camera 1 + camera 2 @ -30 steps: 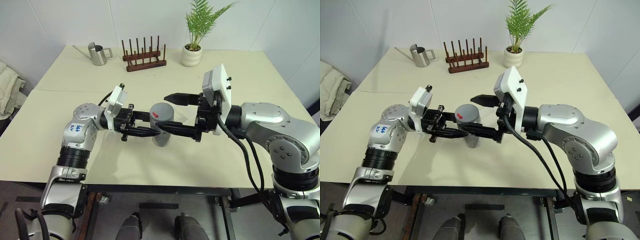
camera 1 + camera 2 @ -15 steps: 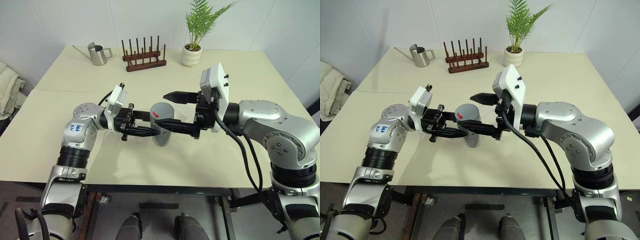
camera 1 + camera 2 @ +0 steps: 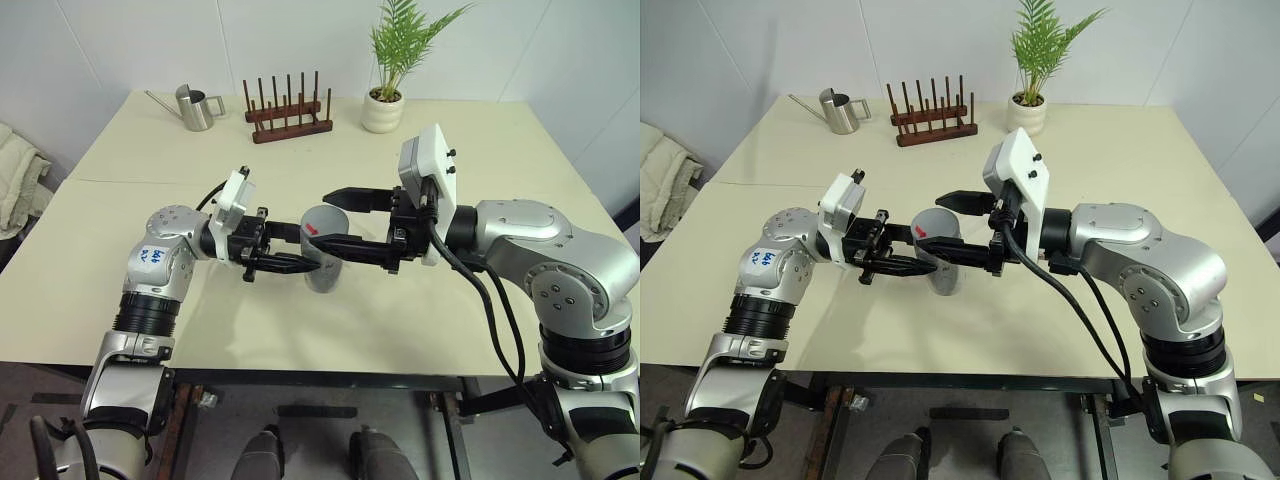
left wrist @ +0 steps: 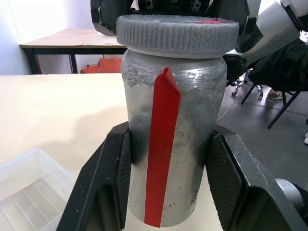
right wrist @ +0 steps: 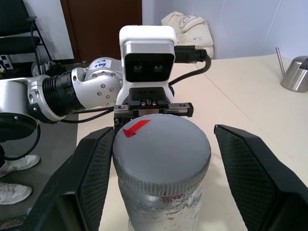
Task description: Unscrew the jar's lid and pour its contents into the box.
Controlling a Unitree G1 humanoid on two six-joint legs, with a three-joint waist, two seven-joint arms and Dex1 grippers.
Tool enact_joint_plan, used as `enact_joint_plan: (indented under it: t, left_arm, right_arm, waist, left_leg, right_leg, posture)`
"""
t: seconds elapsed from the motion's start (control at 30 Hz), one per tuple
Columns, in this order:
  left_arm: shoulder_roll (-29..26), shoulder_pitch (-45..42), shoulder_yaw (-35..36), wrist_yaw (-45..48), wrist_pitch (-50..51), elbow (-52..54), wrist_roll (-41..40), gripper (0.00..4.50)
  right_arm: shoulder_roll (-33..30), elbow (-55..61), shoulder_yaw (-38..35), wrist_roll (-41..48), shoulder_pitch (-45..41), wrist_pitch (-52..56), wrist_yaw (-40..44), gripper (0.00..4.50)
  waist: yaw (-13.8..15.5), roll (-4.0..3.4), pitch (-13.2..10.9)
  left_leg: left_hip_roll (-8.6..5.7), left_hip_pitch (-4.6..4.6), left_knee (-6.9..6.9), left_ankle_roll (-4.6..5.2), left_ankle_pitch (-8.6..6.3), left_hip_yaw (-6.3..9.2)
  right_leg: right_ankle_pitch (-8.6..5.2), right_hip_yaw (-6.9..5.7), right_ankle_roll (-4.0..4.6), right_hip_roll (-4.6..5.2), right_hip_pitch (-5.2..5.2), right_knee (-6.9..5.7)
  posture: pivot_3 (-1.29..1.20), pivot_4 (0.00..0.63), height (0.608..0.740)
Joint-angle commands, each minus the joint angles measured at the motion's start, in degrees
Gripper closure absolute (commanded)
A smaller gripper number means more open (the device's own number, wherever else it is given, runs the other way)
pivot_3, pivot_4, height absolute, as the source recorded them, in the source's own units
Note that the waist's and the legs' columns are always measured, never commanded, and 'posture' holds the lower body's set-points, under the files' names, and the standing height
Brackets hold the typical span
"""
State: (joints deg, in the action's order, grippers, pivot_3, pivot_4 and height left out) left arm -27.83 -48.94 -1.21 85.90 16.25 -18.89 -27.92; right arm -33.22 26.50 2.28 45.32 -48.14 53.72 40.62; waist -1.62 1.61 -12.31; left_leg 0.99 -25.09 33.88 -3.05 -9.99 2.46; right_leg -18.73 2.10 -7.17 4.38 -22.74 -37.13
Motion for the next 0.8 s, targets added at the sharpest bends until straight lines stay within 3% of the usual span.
enact_joint_plan:
  t: [0.03,0.17,0.33,0.8]
  left_arm:
    - [-0.02,-1.25,0.22,0.40,-0.81,0.63,-0.24,2.66]
    - [-0.03,-1.24,0.25,0.30,-0.90,0.61,-0.15,2.66]
    - [-0.07,-1.20,0.30,0.26,-0.94,0.65,-0.08,2.66]
    - [-0.81,-0.77,-0.91,0.66,1.28,0.69,0.55,2.66]
  right_arm:
    - [-0.49,1.14,-0.21,-0.20,-0.59,-1.08,0.69,1.09]
    - [-0.53,1.00,0.10,-0.79,-0.55,-1.27,1.02,1.09]
    - [-0.26,0.76,0.10,-1.18,-0.76,-1.31,1.07,1.95]
    - [-0.76,-1.97,-2.67,-1.70,-3.69,-2.79,0.73,1.95]
  waist:
    - [0.00,0.00,0.00]
    - [0.00,0.00,0.00]
    - [0.01,0.00,0.00]
    - [-0.01,0.00,0.00]
  left_leg:
    - [0.00,0.00,0.00,0.00,0.00,0.00]
    - [0.00,0.00,0.00,0.00,0.00,0.00]
    - [0.00,0.00,0.00,0.00,0.00,0.00]
    - [0.00,0.00,0.00,0.00,0.00,0.00]
  right_leg:
    - [0.00,0.00,0.00,0.00,0.00,0.00]
    - [0.00,0.00,0.00,0.00,0.00,0.00]
    - [0.00,0.00,0.00,0.00,0.00,0.00]
    - [0.00,0.00,0.00,0.00,0.00,-0.01]
  posture:
    - [0.00,0.150,0.740]
    - [0.00,0.150,0.740]
    - [0.00,0.150,0.740]
    - [0.00,0.150,0.740]
